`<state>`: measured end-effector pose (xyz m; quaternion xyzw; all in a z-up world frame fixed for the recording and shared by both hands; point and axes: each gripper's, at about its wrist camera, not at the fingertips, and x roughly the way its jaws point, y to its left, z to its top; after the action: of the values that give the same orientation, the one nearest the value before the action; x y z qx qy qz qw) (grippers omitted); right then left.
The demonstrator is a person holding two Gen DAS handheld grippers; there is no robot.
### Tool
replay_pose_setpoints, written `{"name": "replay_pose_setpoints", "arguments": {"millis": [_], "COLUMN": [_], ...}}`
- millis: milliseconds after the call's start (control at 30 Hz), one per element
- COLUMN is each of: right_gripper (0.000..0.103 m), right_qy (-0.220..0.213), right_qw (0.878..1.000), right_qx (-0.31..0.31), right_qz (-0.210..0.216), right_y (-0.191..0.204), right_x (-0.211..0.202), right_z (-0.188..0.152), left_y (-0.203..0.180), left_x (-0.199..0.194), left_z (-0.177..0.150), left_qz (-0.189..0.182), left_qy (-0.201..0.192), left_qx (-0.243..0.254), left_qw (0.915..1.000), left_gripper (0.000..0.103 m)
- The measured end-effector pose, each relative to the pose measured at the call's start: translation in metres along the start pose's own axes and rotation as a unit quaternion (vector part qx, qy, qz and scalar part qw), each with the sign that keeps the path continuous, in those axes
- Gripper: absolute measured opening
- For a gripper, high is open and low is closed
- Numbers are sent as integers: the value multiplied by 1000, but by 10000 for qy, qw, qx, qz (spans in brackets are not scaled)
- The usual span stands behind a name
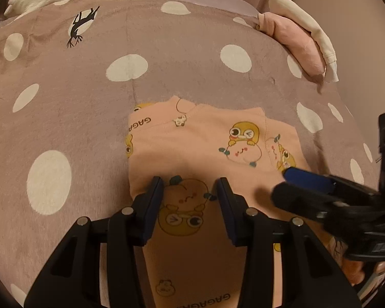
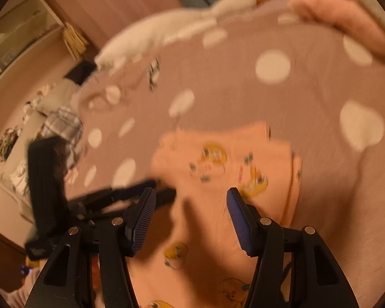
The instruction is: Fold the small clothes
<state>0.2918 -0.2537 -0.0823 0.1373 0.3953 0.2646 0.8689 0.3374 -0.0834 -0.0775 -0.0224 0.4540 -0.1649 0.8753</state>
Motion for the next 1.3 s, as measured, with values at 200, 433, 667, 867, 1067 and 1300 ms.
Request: {"name": "replay_pose_setpoints", "arguments": {"millis": [200,433,667,867,1067,1300], "right_gripper": [59,59,69,70,70,70], "right_qy": [-158,8,-456,-231,216,365], "right_qw": [9999,9999,9961,9866,9794,9753], "right_qx": [-37,120,753,1604,1878,1874], "right_qz": [8,-28,-43,172,712,1115], "right_y": [3,-10,-28,-72,-83,-75], "right_x": [-12,-3,-39,-44,-24,-11], "right_z": [0,-4,2,-2,-8,-8], "left_y": [-1,-9,17,58,66,67], "left_x": [-9,-9,-47,-42,-11,1], "left_z": [6,-12,-37,-43,-43,-36], "left_qz": [55,212,-374,-1372,-2087,-2723], "left_qy": [-260,-68,-97,315,827,836], "left_qx": [-134,146,-384,-1431,-1773,-2030], "left_qw": [9996,9996,9985,9797,9582,9368], "left_gripper": [43,44,53,57,57,68]}}
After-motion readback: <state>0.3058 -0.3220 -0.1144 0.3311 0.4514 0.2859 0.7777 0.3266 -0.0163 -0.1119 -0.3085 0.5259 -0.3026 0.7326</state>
